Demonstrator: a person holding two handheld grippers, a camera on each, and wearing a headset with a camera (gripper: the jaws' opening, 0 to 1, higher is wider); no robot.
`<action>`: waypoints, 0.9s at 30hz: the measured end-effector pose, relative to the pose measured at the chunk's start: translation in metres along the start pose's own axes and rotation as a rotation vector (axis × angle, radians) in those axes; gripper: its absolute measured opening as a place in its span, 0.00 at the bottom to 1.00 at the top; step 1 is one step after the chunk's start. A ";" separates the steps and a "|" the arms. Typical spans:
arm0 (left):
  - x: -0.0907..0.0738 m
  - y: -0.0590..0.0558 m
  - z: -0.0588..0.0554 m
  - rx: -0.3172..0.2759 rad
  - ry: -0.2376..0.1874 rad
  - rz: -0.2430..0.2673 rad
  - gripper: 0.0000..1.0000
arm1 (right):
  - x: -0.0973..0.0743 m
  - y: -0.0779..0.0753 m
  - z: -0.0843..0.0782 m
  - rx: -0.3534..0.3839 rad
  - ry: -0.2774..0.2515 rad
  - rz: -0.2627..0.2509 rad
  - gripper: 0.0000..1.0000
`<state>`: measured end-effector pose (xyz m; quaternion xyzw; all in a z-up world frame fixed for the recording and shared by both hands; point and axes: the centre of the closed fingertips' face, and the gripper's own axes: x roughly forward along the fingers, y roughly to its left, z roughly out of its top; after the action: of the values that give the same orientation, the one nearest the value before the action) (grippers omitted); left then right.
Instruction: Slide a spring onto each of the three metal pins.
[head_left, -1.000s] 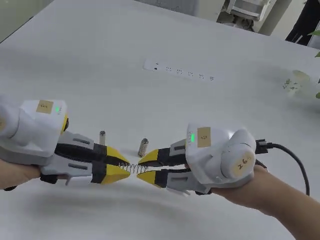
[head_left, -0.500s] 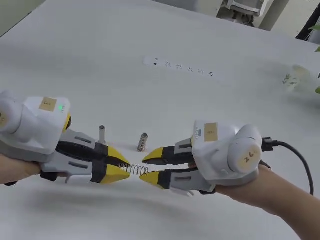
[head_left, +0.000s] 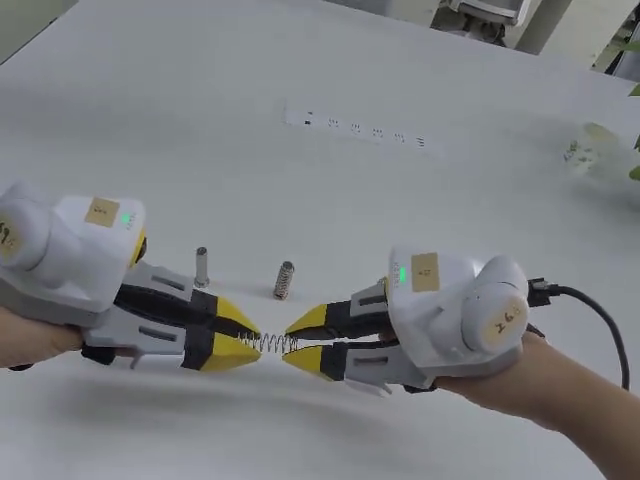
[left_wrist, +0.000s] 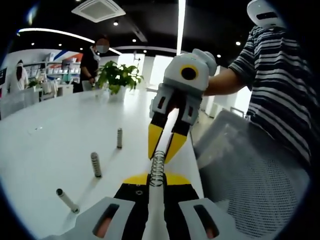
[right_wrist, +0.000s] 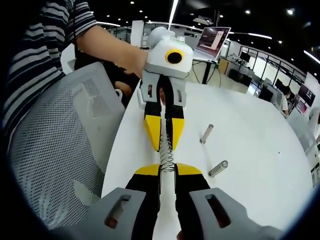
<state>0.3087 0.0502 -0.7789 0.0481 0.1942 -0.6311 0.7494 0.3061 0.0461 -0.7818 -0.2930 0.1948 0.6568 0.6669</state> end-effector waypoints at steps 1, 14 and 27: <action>0.000 0.000 0.000 0.005 0.002 0.000 0.02 | 0.000 0.000 0.001 -0.001 0.001 0.002 0.07; -0.003 0.001 -0.005 0.009 0.021 0.012 0.02 | -0.002 -0.002 0.019 -0.001 -0.023 0.038 0.07; -0.002 0.001 -0.005 0.021 0.031 0.033 0.02 | 0.002 -0.003 0.049 -0.019 -0.098 0.036 0.07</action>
<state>0.3081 0.0541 -0.7832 0.0689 0.1982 -0.6199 0.7561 0.3034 0.0797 -0.7456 -0.2632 0.1608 0.6841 0.6609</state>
